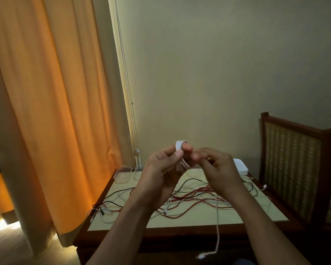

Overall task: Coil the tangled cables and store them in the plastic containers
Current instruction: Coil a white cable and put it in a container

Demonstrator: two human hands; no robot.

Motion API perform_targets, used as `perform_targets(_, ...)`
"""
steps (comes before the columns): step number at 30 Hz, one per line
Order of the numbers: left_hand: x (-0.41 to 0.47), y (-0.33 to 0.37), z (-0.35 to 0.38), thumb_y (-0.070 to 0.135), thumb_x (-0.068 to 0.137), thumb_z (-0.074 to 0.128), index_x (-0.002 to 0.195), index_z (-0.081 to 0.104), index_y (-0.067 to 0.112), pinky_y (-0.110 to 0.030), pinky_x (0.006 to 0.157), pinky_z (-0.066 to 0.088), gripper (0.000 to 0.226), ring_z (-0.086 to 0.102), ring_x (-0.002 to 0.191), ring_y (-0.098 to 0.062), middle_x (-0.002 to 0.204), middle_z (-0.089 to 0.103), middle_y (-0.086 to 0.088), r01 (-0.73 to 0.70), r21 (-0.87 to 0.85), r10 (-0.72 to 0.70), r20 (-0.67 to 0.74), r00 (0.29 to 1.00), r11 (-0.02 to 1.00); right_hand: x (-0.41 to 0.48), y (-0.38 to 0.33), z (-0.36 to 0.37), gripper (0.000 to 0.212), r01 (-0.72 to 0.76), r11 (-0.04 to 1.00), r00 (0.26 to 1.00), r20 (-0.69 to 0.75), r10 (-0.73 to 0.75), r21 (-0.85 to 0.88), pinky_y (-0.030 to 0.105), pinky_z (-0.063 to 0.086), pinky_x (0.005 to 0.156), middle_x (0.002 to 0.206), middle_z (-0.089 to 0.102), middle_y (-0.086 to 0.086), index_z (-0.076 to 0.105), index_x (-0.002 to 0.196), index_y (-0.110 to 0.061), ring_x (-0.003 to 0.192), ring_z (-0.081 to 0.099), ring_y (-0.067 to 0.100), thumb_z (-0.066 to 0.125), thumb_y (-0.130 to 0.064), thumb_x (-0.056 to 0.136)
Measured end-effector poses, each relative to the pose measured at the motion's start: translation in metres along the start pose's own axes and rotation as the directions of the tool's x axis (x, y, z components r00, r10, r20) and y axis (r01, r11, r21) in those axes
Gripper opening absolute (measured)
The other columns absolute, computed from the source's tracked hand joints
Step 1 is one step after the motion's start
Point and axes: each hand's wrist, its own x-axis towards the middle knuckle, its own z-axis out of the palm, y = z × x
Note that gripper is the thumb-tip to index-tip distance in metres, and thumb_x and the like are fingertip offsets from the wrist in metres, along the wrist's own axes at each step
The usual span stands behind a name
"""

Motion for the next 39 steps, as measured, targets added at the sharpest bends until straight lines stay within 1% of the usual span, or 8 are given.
perform_targets(6,0.003,-0.006,0.001,0.010,0.096,0.048,0.129,0.057,-0.006,-0.030,0.110,0.047,0.038,0.063,0.128,-0.028,0.128,0.068,-0.023,-0.127,-0.085,0.108,-0.204,0.973,0.988,-0.027,-0.011,0.011,0.017,-0.030,0.996,0.992,0.119,0.040,-0.088,0.027,0.048,0.070,0.081,0.071,-0.005,0.076,0.100,-0.030,0.077,0.062,0.009,0.059,-0.030,0.101)
perform_targets(10,0.004,-0.005,-0.005,0.012,0.094,0.050,0.132,0.058,-0.002,-0.028,0.110,0.046,0.041,0.063,0.128,-0.025,0.130,0.069,-0.017,-0.138,0.019,0.139,-0.225,0.964,0.990,-0.039,-0.016,0.003,0.016,-0.102,0.978,0.978,0.159,0.132,-0.180,0.014,0.043,0.058,0.067,0.064,-0.022,0.076,0.092,-0.031,0.065,0.060,0.001,0.061,-0.033,0.099)
perform_targets(16,0.005,-0.007,-0.015,0.018,0.092,0.055,0.131,0.061,0.009,-0.028,0.111,0.047,0.040,0.063,0.127,-0.015,0.128,0.072,-0.002,-0.144,0.286,0.212,-0.220,0.952,0.947,-0.048,-0.030,-0.014,0.013,0.010,0.955,0.972,0.228,0.061,-0.296,0.014,0.039,0.055,0.064,0.061,-0.017,0.073,0.092,-0.031,0.064,0.059,0.004,0.062,-0.035,0.098)
perform_targets(21,0.002,-0.013,-0.021,-0.006,0.097,0.052,0.132,0.065,0.027,-0.018,0.105,0.046,0.050,0.055,0.129,0.003,0.132,0.067,0.019,-0.042,0.716,0.132,-0.071,0.989,0.697,-0.045,-0.037,-0.025,0.019,0.189,0.876,0.957,0.284,-0.063,-0.443,0.021,0.047,0.064,0.082,0.064,-0.021,0.073,0.102,-0.031,0.077,0.058,-0.001,0.057,-0.040,0.098)
perform_targets(26,0.000,-0.014,-0.024,-0.007,0.080,0.049,0.119,0.075,0.033,-0.046,0.104,0.053,0.062,0.066,0.115,-0.009,0.115,0.075,0.010,0.046,0.886,-0.093,-0.004,0.996,0.461,-0.025,-0.043,-0.047,0.032,0.328,0.794,0.935,0.295,-0.196,-0.511,0.026,0.046,0.057,0.081,0.056,-0.022,0.075,0.095,-0.031,0.067,0.050,-0.001,0.049,-0.047,0.095)
perform_targets(29,-0.005,-0.011,-0.015,0.001,0.075,0.049,0.110,0.079,0.020,-0.043,0.101,0.055,0.049,0.069,0.110,-0.013,0.109,0.076,-0.001,0.108,0.820,-0.221,0.023,0.975,0.562,-0.006,-0.041,-0.053,0.024,0.388,0.793,0.916,0.289,-0.277,-0.470,0.027,0.047,0.056,0.080,0.059,-0.017,0.078,0.094,-0.028,0.063,0.051,0.003,0.062,-0.045,0.091)
perform_targets(33,-0.013,-0.008,-0.013,-0.021,0.070,0.036,0.110,0.070,-0.008,-0.031,0.094,0.056,0.054,0.070,0.112,-0.030,0.109,0.074,-0.024,0.181,0.611,-0.307,0.107,0.946,0.771,0.015,-0.031,-0.054,0.025,0.356,0.874,0.931,0.207,-0.301,-0.330,0.017,0.042,0.060,0.078,0.063,-0.015,0.081,0.094,-0.025,0.065,0.056,0.007,0.066,-0.043,0.087)
perform_targets(39,-0.016,-0.011,-0.015,-0.013,0.060,0.033,0.107,0.072,-0.005,-0.043,0.103,0.053,0.062,0.067,0.112,-0.042,0.103,0.073,-0.025,0.112,0.133,-0.142,0.243,0.960,0.985,0.004,0.007,-0.026,0.021,0.102,0.988,0.975,0.208,-0.075,-0.119,0.023,0.050,0.068,0.078,0.070,-0.012,0.079,0.093,-0.026,0.073,0.064,0.008,0.066,-0.042,0.092)
